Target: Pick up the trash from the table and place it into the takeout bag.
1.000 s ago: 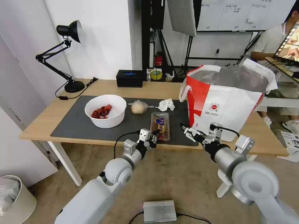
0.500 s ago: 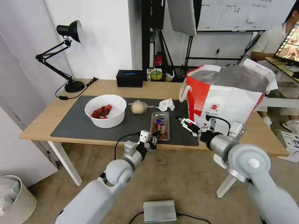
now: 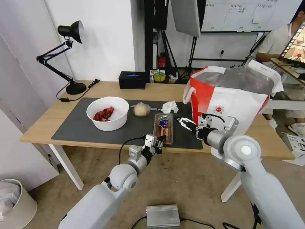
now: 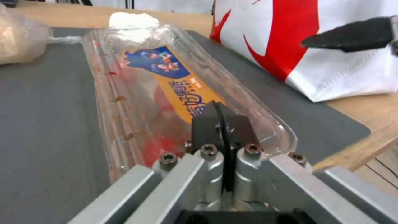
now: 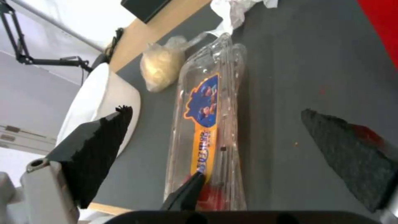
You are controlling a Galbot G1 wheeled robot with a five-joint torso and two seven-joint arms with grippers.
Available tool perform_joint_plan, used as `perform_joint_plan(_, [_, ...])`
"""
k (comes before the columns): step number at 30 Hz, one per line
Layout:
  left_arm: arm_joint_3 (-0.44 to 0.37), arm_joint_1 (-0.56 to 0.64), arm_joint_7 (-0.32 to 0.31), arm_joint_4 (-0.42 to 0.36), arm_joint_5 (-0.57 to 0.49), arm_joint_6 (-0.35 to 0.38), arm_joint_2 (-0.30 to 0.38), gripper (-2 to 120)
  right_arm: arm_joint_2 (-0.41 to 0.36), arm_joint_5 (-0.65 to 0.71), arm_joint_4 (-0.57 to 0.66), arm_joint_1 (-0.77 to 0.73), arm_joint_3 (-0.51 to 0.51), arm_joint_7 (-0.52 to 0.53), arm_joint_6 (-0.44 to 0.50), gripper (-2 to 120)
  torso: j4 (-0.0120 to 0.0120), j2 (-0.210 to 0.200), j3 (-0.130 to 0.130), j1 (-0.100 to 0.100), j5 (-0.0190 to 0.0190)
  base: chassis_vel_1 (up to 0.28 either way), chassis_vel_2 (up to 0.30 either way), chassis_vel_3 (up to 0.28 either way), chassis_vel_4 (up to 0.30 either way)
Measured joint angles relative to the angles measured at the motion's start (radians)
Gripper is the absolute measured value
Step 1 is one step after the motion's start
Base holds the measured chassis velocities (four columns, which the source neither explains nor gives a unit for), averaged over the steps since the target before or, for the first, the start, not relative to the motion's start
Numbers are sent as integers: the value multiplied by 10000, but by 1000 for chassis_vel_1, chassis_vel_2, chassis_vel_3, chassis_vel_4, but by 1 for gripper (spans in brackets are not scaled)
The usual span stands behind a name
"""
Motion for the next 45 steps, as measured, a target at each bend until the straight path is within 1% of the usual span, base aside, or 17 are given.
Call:
perform_joint_plan(12, [13, -30, -86, -23, -92, -29, -40, 0, 109, 328, -441, 484, -226, 226, -256, 100, 0, 0, 0, 0, 0, 0, 0, 0, 0])
perform_joint_plan(15, [50, -47, -215, -27, -208, -35, -37, 0, 226, 521, -611, 731, -362, 525, -435, 100, 0, 0, 0, 0, 0, 0, 0, 0, 0])
perform_joint_plan(23, [120, -28, -273, 16, -233, -75, -45, 0, 459, 820, -1056, 1262, -668, 1301, -768, 100, 1, 0, 0, 0, 0, 0, 0, 0, 0])
perform_joint_plan(45, [147, -173, -308, -18, -392, -186, -67, 0, 701, 906, -1448, 1537, -772, 1272, -803, 100, 0, 0, -1, -1, 0, 0, 0, 0, 0])
